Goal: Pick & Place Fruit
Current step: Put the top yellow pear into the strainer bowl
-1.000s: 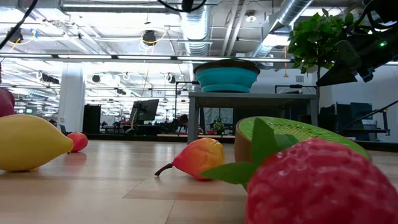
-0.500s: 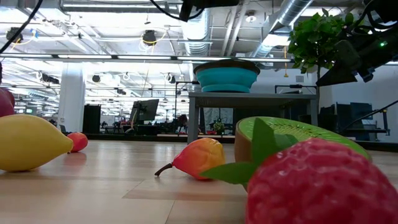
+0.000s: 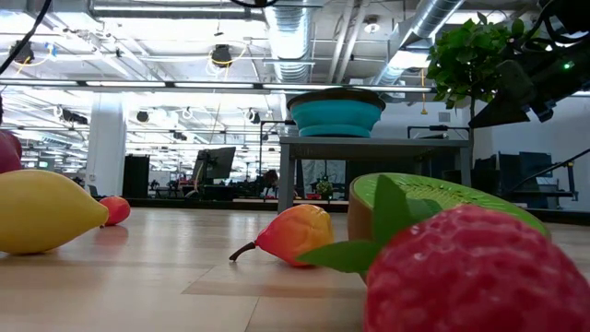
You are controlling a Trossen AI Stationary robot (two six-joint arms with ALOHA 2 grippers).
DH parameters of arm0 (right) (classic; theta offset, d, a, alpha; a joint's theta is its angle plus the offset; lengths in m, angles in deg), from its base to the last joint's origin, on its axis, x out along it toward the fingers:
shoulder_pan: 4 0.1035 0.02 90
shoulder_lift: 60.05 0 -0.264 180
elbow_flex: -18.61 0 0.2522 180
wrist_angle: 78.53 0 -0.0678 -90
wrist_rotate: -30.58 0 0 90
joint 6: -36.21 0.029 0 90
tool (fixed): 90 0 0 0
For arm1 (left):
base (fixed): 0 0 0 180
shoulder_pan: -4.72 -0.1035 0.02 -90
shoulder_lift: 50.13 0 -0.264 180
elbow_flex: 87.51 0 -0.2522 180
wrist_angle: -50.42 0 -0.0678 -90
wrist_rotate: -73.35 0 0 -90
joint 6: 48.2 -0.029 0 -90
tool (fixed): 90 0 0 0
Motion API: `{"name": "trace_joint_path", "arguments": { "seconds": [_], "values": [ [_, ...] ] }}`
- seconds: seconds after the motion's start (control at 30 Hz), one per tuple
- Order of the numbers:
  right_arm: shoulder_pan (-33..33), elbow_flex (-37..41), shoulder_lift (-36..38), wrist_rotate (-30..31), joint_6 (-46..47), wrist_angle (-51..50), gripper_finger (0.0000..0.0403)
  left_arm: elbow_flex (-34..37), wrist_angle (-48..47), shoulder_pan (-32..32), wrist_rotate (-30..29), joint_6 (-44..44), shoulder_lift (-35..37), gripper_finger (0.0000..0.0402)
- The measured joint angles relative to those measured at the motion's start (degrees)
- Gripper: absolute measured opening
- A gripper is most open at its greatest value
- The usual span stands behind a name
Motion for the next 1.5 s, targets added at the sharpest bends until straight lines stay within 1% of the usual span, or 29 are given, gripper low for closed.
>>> {"name": "trace_joint_path", "arguments": {
  "seconds": [0.23, 1.5],
  "values": [
    [0.0, 0.0, 0.0, 0.0, 0.0, 0.0, 0.0000, 0.0, 0.3, 0.7, 0.0, -1.5, 0.8, 0.0002],
    [0.0, 0.0, 0.0, 0.0, 0.0, 0.0, 0.0000, 0.0, -0.1, 1.0, 0.0, -1.4, 0.9, 0.0002]
  ]
}}
